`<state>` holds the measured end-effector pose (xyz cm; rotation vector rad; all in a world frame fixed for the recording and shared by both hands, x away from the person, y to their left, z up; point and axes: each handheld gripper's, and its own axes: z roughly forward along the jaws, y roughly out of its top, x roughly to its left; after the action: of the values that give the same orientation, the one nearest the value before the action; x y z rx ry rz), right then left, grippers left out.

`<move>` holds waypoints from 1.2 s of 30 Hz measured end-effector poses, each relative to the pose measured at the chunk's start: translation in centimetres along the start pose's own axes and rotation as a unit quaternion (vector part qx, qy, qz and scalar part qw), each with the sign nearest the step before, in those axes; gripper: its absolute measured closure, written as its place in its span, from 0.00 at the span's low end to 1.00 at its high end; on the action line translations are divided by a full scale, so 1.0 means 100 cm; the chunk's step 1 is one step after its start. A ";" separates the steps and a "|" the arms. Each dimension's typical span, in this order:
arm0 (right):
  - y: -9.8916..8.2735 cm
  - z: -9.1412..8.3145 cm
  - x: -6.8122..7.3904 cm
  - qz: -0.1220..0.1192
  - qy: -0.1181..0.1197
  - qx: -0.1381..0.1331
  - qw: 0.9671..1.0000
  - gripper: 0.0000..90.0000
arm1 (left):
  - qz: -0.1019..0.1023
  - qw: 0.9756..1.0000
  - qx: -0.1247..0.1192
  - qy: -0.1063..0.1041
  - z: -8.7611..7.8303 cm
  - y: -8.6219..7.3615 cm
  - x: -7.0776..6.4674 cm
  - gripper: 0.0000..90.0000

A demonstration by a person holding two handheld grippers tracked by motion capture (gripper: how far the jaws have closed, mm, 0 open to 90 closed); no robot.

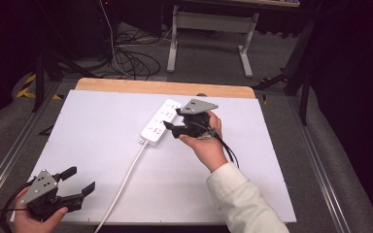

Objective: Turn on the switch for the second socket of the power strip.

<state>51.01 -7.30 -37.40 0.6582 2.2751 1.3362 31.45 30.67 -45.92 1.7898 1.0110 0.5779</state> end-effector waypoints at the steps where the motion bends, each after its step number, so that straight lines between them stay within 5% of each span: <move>1: -0.001 -0.005 0.000 -0.001 -0.007 0.005 1.000 0.41 | 0.000 1.000 0.000 -0.001 0.000 0.000 0.000 0.21; 8: -0.011 -0.033 -0.002 0.000 -0.008 -0.007 1.000 0.34 | 0.012 1.000 0.000 -0.007 0.002 0.001 -0.003 0.18; 16: -0.030 -0.067 -0.003 0.003 -0.007 -0.006 1.000 0.37 | 0.015 1.000 0.001 -0.008 0.002 0.001 -0.005 0.18; 27: -0.064 -0.104 0.004 0.070 0.004 -0.017 0.997 0.30 | 0.017 1.000 0.003 -0.008 0.001 0.002 -0.006 0.18; 36: -0.094 -0.125 0.005 0.074 0.030 -0.033 0.996 0.25 | 0.034 0.999 0.013 -0.009 0.002 0.002 -0.010 0.17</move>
<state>41.73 -19.57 -40.15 0.7887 2.2552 1.5119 31.13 29.73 -45.73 1.8544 0.9520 0.5930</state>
